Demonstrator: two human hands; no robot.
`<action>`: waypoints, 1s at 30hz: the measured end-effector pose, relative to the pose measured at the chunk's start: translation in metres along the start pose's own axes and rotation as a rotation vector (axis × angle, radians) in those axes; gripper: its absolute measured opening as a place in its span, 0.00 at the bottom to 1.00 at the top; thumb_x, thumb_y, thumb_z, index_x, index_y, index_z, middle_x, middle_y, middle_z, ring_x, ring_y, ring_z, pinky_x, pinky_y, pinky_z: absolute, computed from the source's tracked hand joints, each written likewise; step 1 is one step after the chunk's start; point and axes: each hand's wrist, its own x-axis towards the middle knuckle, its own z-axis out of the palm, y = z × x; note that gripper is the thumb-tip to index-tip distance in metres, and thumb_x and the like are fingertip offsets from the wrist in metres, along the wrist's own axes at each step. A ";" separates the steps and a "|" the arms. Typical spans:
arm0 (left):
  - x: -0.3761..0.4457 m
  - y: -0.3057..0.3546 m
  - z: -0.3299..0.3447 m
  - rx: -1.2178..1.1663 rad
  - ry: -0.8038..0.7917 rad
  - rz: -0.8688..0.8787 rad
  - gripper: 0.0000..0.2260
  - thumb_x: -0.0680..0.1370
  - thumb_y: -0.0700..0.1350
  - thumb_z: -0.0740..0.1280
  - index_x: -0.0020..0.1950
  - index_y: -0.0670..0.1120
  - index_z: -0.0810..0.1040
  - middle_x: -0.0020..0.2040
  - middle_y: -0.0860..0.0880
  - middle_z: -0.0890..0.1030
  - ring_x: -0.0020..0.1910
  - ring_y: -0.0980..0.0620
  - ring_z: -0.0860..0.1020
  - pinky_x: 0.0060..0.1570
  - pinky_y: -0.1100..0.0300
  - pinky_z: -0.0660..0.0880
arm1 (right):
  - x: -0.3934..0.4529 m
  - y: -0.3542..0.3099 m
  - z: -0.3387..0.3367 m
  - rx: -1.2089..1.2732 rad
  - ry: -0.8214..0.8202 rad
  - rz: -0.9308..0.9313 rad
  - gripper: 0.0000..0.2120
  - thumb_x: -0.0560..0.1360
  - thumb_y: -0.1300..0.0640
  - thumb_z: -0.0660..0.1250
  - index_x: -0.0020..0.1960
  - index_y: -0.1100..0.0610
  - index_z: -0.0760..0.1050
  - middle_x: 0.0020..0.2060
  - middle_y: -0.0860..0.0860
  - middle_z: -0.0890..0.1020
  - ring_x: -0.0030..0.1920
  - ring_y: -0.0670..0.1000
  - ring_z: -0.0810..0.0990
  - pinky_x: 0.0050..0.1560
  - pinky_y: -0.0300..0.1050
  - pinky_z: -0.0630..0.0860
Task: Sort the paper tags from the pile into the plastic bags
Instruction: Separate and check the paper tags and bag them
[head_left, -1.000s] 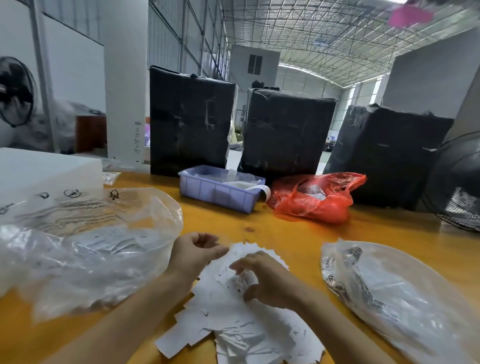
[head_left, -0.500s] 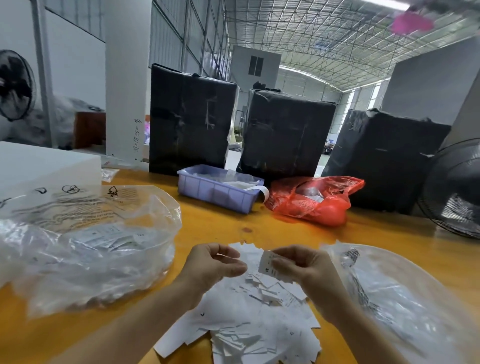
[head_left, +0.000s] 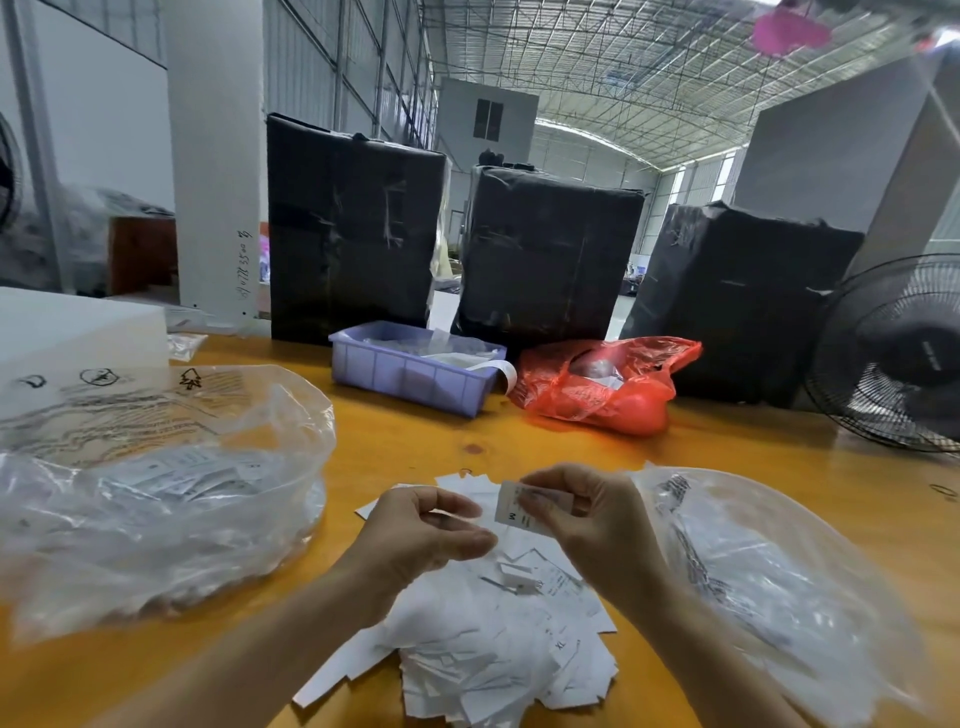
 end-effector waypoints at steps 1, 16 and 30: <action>-0.001 0.000 0.000 0.000 -0.012 -0.005 0.13 0.66 0.37 0.77 0.47 0.44 0.80 0.40 0.46 0.86 0.38 0.55 0.81 0.41 0.61 0.71 | 0.000 0.000 0.000 0.001 0.006 -0.006 0.08 0.70 0.63 0.74 0.41 0.50 0.83 0.37 0.47 0.85 0.39 0.45 0.83 0.43 0.42 0.80; -0.003 0.002 0.001 -0.058 -0.102 -0.106 0.15 0.63 0.36 0.78 0.47 0.44 0.81 0.41 0.45 0.85 0.33 0.56 0.79 0.39 0.60 0.69 | 0.002 -0.001 -0.002 0.092 -0.012 -0.047 0.10 0.69 0.64 0.74 0.41 0.49 0.82 0.37 0.45 0.85 0.40 0.44 0.83 0.42 0.35 0.78; 0.000 0.000 -0.001 -0.033 -0.074 -0.068 0.13 0.65 0.34 0.76 0.46 0.43 0.79 0.37 0.47 0.85 0.32 0.58 0.81 0.39 0.60 0.70 | 0.002 0.003 -0.008 0.029 -0.282 0.151 0.05 0.70 0.64 0.74 0.42 0.54 0.83 0.37 0.50 0.84 0.37 0.45 0.81 0.39 0.37 0.77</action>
